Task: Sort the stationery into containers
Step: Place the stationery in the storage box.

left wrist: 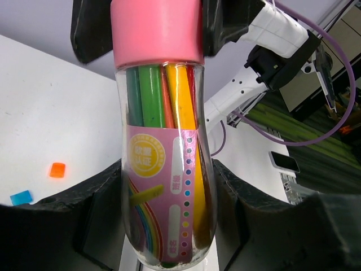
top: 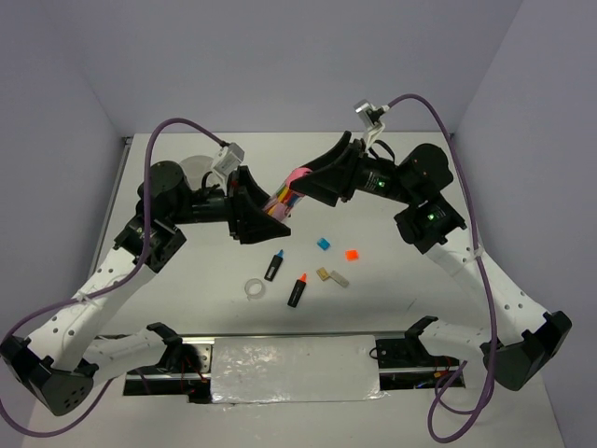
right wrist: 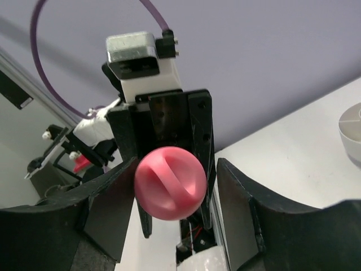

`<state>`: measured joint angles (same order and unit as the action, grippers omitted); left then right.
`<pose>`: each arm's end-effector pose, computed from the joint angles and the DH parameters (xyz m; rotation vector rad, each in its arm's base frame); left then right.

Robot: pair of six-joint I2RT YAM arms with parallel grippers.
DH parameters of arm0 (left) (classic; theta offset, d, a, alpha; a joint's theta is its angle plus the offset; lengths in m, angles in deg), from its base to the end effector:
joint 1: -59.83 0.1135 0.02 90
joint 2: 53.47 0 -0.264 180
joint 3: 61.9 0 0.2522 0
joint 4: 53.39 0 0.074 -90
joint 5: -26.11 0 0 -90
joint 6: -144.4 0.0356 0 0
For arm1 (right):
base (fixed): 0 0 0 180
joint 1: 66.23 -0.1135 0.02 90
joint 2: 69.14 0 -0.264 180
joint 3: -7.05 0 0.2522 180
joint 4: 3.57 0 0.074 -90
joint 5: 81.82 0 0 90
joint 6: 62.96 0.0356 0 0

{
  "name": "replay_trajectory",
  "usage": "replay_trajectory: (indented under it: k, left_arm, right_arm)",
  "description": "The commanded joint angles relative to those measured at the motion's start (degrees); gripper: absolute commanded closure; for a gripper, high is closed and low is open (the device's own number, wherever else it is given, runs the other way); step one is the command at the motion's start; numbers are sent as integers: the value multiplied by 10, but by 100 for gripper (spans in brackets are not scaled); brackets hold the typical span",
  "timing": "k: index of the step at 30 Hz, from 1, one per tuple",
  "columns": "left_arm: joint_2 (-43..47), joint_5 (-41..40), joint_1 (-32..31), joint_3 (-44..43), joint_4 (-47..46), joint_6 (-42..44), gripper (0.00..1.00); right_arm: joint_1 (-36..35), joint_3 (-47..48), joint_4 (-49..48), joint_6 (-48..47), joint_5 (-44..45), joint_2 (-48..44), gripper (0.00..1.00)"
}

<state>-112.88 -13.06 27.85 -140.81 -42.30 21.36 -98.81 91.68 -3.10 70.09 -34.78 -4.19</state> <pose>0.1710 -0.1393 0.4391 0.7985 1.4826 -1.5097 0.1893 0.1498 0.4705 -0.6081 1.3825 1.5508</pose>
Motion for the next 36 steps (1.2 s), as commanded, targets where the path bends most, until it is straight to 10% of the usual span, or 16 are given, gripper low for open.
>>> replay_trajectory:
  k: [1,9,13,14,18,27,36]
  left_arm:
    - [-2,22,3,-39,-37,18,100]
    - [-13,46,4,-43,-47,14,100]
    - [-16,42,4,-46,-29,21,98]
    - [-16,13,5,-56,-11,39,92]
    - [-21,-162,6,-94,158,92,1]
    - [-37,-824,19,-181,586,-90,1]
    - [91,-921,19,-119,692,-212,1]
  right_arm:
    - [2,13,18,-24,-20,-5,35]
    - [5,32,56,-60,-27,1,51]
    - [8,39,62,-62,-23,4,100]
    - [9,39,60,-64,-22,5,100]
    - [23,38,86,-89,19,1,100]
    - [28,-31,-11,-66,397,24,100]
    - [-51,207,-41,-108,459,342,100]
